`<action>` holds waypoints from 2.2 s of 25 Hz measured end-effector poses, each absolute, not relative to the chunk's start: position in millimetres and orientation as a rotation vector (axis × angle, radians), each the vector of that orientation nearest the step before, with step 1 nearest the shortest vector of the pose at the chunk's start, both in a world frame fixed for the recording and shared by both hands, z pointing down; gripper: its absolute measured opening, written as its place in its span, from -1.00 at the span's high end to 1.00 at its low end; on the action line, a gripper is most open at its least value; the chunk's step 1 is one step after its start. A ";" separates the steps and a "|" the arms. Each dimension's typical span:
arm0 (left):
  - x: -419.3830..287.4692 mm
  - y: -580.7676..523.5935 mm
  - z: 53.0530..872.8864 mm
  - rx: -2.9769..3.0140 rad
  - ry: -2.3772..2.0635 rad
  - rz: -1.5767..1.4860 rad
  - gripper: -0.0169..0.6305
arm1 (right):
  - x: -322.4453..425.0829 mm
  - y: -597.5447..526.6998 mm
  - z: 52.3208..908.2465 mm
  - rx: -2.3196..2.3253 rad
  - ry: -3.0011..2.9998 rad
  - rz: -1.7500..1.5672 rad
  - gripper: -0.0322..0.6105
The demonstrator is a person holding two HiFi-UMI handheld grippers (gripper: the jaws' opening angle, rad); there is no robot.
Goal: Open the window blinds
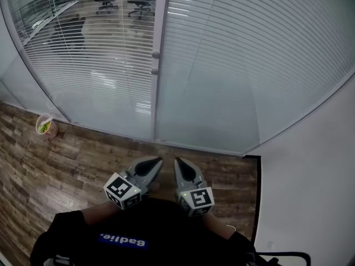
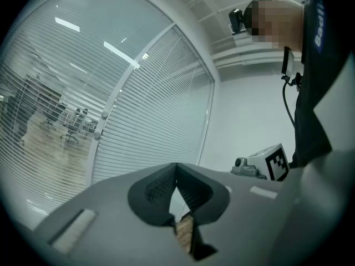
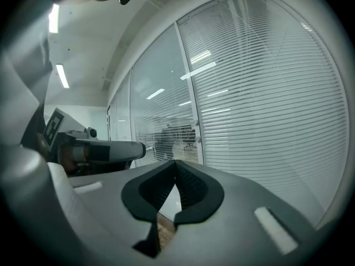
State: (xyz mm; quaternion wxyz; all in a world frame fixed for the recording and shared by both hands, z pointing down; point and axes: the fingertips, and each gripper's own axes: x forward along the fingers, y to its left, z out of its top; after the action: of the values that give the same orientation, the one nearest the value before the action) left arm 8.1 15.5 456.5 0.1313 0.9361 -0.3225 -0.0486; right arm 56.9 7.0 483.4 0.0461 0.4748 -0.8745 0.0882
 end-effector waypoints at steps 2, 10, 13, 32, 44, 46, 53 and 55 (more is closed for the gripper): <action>6.5 5.5 457.1 2.726 -0.910 -0.143 0.95 | 54.8 -3.6 484.8 1.463 -2.645 0.255 0.89; -26.5 -62.6 459.0 2.740 -0.857 -0.134 0.95 | 20.7 -63.1 484.2 1.524 -2.602 0.279 0.89; -37.1 -83.3 459.7 2.750 -0.850 -0.096 0.95 | 7.4 -78.5 474.1 1.558 -2.591 0.274 0.89; -55.0 -208.0 466.5 2.791 -1.108 0.055 0.94 | 21.1 -120.7 489.1 1.544 -2.503 0.286 0.89; -50.0 -268.4 468.3 2.845 -1.446 0.346 0.67 | 55.5 -145.2 478.1 1.480 -2.546 0.268 0.88; -46.4 -279.2 471.3 2.867 -1.512 0.427 0.63 | 63.8 -149.2 477.1 1.487 -2.544 0.269 0.88; -46.3 -309.9 490.1 2.807 -1.658 0.559 0.41 | 83.9 -153.9 486.6 1.489 -2.524 0.282 0.87; -46.4 -315.2 493.1 2.787 -1.675 0.565 0.40 | 86.2 -154.6 486.3 1.481 -2.522 0.278 0.87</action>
State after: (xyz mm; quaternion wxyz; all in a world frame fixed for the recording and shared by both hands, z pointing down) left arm -46.4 -315.2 493.1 -0.0791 0.8418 -0.5058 0.1708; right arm 86.2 -154.6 486.3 0.1016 0.5014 -0.8541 0.0941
